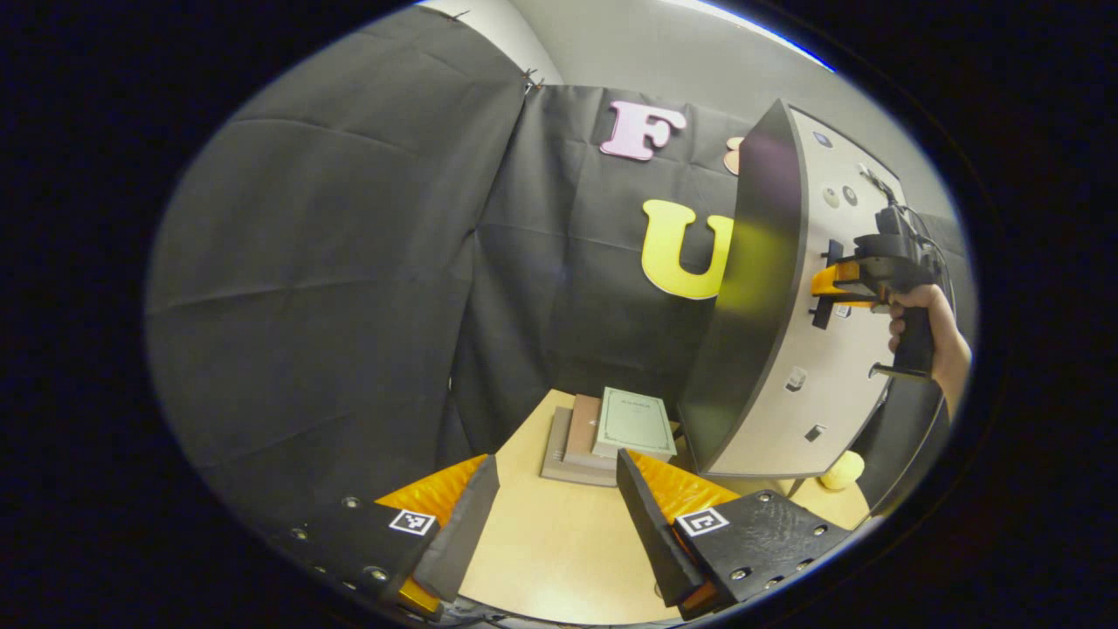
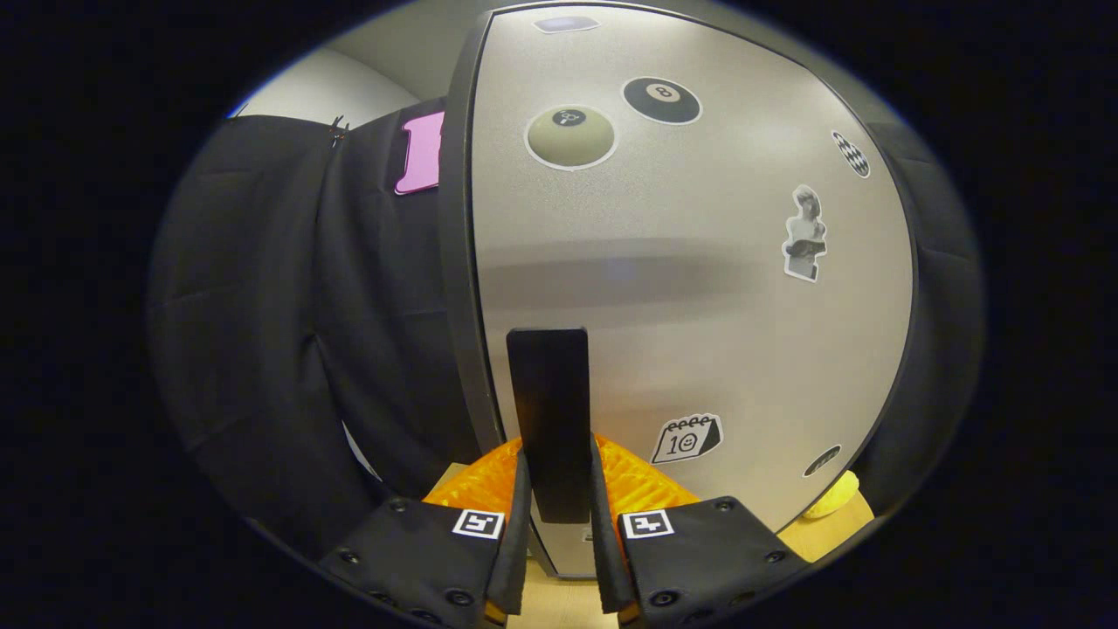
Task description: Open the cabinet door with the right hand, grasp the bottle in the cabinet with the left hand and place it on the coaster, then close the cabinet door with the right hand.
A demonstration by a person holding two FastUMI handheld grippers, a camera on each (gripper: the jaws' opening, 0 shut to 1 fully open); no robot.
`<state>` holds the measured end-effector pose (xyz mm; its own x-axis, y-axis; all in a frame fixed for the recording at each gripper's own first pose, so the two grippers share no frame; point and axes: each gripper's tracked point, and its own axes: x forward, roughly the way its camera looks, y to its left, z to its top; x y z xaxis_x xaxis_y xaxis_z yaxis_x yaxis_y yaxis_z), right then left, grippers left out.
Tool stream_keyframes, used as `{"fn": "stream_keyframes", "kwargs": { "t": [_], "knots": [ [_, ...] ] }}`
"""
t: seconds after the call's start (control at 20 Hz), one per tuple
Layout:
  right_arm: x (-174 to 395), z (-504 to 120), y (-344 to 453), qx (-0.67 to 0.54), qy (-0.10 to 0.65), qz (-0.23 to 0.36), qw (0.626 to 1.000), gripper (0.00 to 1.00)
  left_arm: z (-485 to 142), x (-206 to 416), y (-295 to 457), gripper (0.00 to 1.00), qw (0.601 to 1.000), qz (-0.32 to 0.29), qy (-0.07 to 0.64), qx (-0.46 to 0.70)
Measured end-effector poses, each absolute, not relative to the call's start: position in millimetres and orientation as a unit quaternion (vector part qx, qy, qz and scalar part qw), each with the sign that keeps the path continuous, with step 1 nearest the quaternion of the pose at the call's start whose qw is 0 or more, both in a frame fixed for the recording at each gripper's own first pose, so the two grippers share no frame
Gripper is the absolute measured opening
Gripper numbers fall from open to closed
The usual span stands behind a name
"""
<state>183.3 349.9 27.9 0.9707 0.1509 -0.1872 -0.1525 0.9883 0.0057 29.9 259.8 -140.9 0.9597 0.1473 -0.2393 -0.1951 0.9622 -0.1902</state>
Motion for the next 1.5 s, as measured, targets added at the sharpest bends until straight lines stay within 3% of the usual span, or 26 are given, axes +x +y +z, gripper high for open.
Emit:
{"fn": "stream_keyframes", "kwargs": {
  "t": [0.25,0.35,0.45,0.75,0.8,0.85,1.25,1.3,1.5],
  "knots": [
    [181.8,27.5,349.3,-0.008,0.074,0.089,0.993,0.25,-152.3,8.6,259.7,0.82,0.983,0.096,0.124,-0.094],
    [182.2,28.7,350.0,-0.01,0.064,0.1,0.993,0.13,-149.4,4.1,256.8,0.82,0.984,0.095,0.123,-0.082],
    [180.3,25.7,349.3,-0.01,0.071,0.111,0.991,0.09,-146.3,0.7,250.7,0.84,0.985,0.089,0.121,-0.083],
    [161.8,26.0,343.5,-0.02,0.076,0.137,0.987,0.09,-142.4,-13.0,223.7,0.84,0.987,0.073,0.115,-0.084],
    [158.6,25.1,341.6,-0.019,0.078,0.144,0.986,0.05,-143.3,-15.8,218.0,0.84,0.987,0.069,0.115,-0.085],
    [154.8,25.5,339.9,-0.018,0.08,0.153,0.985,0.09,-144.9,-19.3,211.9,0.84,0.988,0.065,0.116,-0.085],
    [135.4,23.5,314.7,-0.023,0.081,0.206,0.975,0.09,-142.3,-36.0,156.7,0.84,0.988,0.048,0.122,-0.079],
    [133.6,22.9,312.1,-0.024,0.083,0.211,0.974,0.05,-138.2,-39.1,151.1,0.84,0.988,0.05,0.12,-0.078],
    [126.6,23.2,300.7,-0.025,0.089,0.231,0.969,0.09,-125.5,-53.8,125.7,0.82,0.988,0.057,0.113,-0.084]
  ]
}}
